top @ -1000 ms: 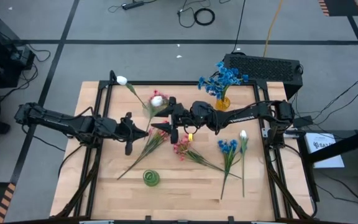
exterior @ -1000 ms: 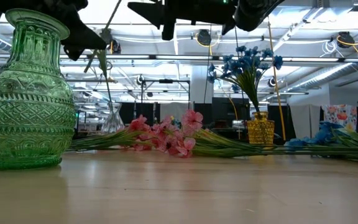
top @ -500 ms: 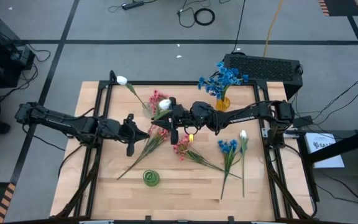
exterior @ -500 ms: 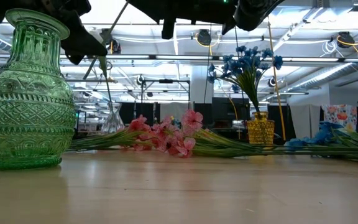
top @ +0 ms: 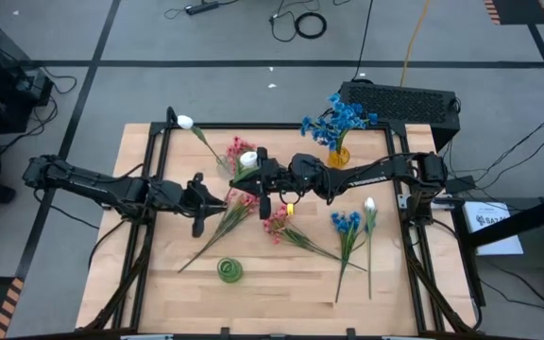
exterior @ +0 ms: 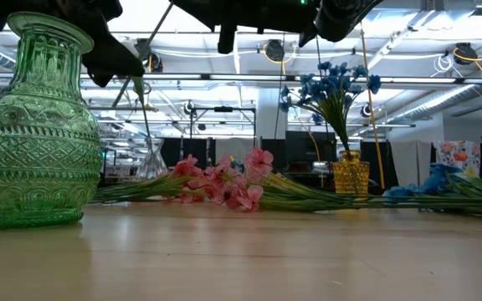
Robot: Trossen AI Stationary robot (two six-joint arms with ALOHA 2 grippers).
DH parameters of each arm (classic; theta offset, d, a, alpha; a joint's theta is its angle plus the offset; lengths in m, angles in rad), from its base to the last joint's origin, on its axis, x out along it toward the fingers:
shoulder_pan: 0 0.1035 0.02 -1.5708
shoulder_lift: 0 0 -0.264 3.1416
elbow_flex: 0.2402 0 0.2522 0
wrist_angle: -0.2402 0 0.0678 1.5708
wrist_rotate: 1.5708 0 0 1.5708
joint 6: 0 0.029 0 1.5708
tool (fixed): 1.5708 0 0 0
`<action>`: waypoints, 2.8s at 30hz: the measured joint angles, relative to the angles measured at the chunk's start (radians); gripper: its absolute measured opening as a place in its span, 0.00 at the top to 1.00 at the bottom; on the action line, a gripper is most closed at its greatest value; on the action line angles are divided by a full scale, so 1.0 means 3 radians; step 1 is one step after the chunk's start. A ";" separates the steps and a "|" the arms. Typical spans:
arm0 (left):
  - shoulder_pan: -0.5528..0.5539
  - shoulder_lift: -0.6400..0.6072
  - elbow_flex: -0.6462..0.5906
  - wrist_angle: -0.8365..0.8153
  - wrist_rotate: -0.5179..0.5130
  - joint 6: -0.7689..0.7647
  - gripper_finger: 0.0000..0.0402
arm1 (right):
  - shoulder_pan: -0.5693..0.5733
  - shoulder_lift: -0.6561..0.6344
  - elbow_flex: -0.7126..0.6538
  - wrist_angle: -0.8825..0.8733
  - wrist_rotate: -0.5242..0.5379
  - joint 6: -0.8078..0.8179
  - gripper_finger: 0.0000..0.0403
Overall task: Sort flowers into vase by color
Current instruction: Put the left white flower into the transparent vase
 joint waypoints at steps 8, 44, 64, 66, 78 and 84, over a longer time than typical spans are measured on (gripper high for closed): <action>0.0000 -0.0133 0.0000 -0.0033 -0.0392 -0.0389 0.34 | -0.0096 -0.0147 0.0000 -0.0149 0.0000 -0.0056 1.00; 0.0000 -0.0645 -0.0482 -0.0425 -0.0724 -0.0798 0.26 | -0.0822 0.0481 0.0001 0.0880 0.0113 -0.0328 1.00; 0.0000 -0.0645 -0.0482 -0.0290 -0.0746 -0.0719 0.26 | -0.0816 0.0481 0.0001 0.0507 0.0120 -0.0182 0.89; 0.0000 -0.0645 -0.0482 -0.0289 -0.0755 -0.0718 0.26 | -0.0816 0.0481 0.0001 0.0508 0.0119 -0.0157 0.86; 0.0000 -0.0645 -0.0482 -0.0296 -0.0784 -0.0700 0.26 | -0.0815 0.0432 0.0000 0.0396 0.0164 -0.0061 0.51; 0.0000 -0.0645 -0.0482 -0.0351 -0.0784 -0.0701 0.26 | -0.0815 0.0064 0.0000 -0.0413 0.0166 -0.0075 0.36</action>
